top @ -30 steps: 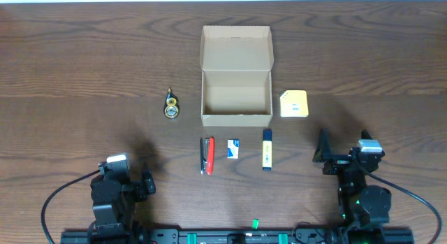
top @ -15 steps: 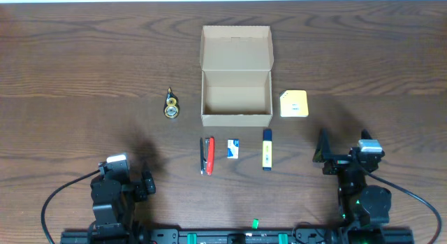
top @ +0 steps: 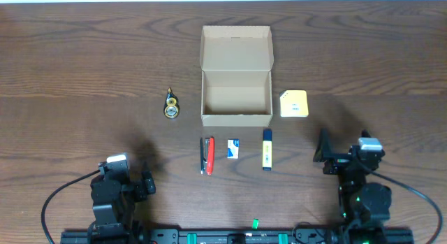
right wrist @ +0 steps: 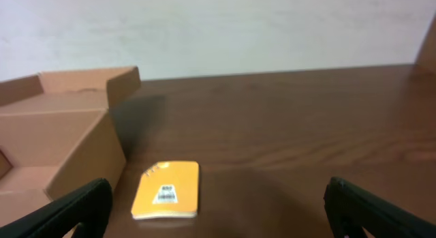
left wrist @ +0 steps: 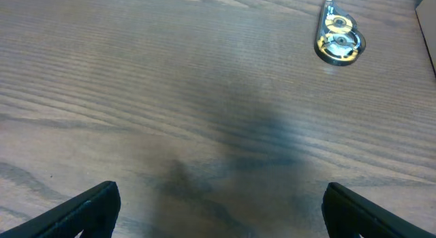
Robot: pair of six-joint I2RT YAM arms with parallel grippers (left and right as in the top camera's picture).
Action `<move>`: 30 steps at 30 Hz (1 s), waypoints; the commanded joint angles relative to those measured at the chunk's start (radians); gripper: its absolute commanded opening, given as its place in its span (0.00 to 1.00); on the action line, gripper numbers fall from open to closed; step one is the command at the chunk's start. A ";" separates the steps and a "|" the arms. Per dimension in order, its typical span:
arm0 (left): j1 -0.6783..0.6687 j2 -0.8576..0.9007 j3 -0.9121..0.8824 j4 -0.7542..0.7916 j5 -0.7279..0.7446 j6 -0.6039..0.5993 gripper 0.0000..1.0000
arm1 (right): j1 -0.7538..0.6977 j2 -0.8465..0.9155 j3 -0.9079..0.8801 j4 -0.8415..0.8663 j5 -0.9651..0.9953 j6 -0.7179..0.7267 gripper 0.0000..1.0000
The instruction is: Pack container
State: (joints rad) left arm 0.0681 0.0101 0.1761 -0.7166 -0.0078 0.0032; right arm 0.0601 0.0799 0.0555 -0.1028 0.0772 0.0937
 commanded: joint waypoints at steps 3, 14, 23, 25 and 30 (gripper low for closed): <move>-0.003 -0.006 -0.016 -0.008 -0.011 -0.003 0.96 | -0.005 0.190 0.200 -0.036 0.048 -0.013 0.99; -0.003 -0.006 -0.016 -0.008 -0.011 -0.003 0.96 | -0.005 0.737 0.743 -0.291 0.045 0.055 0.99; -0.003 -0.006 -0.016 -0.008 -0.011 -0.003 0.96 | -0.005 1.078 1.212 -0.679 0.029 0.103 0.99; -0.003 -0.006 -0.016 -0.008 -0.011 -0.003 0.95 | -0.009 1.141 1.286 -0.729 0.017 0.106 0.99; -0.003 -0.006 -0.016 -0.008 -0.011 -0.003 0.96 | -0.009 1.295 1.404 -0.766 -0.028 0.113 0.99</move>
State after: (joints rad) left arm 0.0681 0.0101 0.1761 -0.7166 -0.0078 0.0032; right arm 0.0574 1.3209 1.4216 -0.8597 0.0814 0.1860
